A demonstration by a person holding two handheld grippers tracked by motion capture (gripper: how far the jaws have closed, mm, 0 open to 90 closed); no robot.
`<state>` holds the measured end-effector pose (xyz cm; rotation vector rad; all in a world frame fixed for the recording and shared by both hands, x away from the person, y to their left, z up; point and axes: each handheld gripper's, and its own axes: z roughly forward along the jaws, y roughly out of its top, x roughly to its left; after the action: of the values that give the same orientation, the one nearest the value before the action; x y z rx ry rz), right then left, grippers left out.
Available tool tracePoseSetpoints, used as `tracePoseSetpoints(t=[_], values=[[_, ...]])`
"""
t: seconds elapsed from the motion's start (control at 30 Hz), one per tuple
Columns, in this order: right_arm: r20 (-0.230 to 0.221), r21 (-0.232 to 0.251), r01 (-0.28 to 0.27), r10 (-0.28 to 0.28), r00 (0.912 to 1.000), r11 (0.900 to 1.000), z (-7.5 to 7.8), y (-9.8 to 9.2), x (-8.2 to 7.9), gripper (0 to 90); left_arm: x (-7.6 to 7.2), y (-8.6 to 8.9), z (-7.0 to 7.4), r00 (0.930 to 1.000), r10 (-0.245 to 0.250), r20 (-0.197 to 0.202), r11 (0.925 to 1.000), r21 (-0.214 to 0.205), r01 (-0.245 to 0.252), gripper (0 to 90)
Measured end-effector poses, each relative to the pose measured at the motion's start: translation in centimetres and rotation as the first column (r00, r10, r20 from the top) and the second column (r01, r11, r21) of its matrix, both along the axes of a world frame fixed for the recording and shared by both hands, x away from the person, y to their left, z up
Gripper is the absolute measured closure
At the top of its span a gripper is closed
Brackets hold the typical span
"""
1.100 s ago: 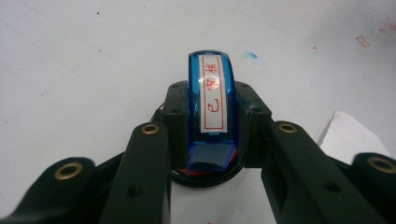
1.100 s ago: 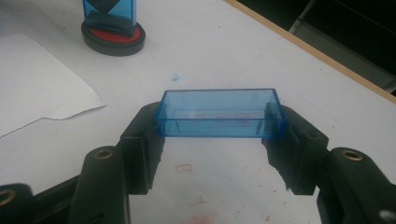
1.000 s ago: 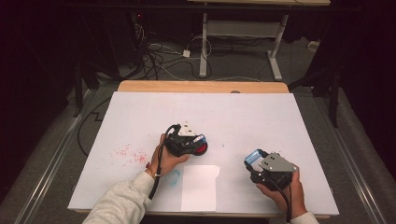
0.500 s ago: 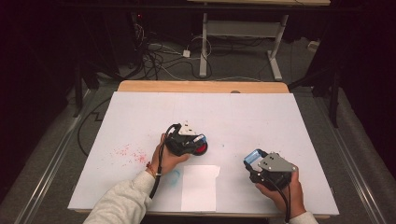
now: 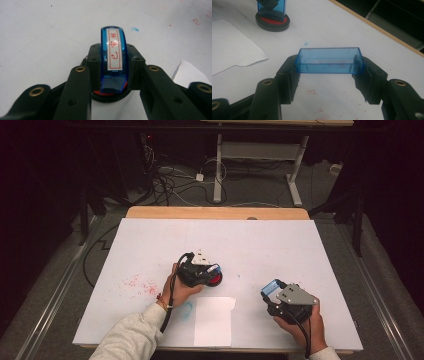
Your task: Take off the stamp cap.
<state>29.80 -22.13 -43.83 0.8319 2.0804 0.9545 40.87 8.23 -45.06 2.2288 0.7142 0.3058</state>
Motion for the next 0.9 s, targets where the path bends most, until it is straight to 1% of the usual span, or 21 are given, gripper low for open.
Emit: tracePoseSetpoints(t=[0.17,0.47,0.67,0.9], values=[[0.0,-0.001,-0.001,0.001,1.0,1.0,0.02,-0.07,-0.01,40.4,-0.16,-0.15,-0.05,0.9999,-0.006,0.014,0.9998,0.022,0.005,68.1],[-0.001,0.007,0.006,-0.006,1.0,1.0,0.07,-0.23,0.11,40.4,-0.07,0.02,-0.28,1.0,-0.005,0.007,1.0,0.006,0.005,68.0],[-0.007,0.015,0.009,-0.008,0.9999,0.9999,-0.04,-0.19,0.34,40.4,-0.04,-0.04,-0.3,0.9999,-0.007,0.009,0.9999,0.01,0.007,68.0],[-0.011,0.008,0.008,-0.008,0.9999,0.9999,-0.15,-0.12,0.38,40.4,0.02,0.06,-0.36,0.9999,-0.009,0.005,1.0,0.0,0.009,68.0]])
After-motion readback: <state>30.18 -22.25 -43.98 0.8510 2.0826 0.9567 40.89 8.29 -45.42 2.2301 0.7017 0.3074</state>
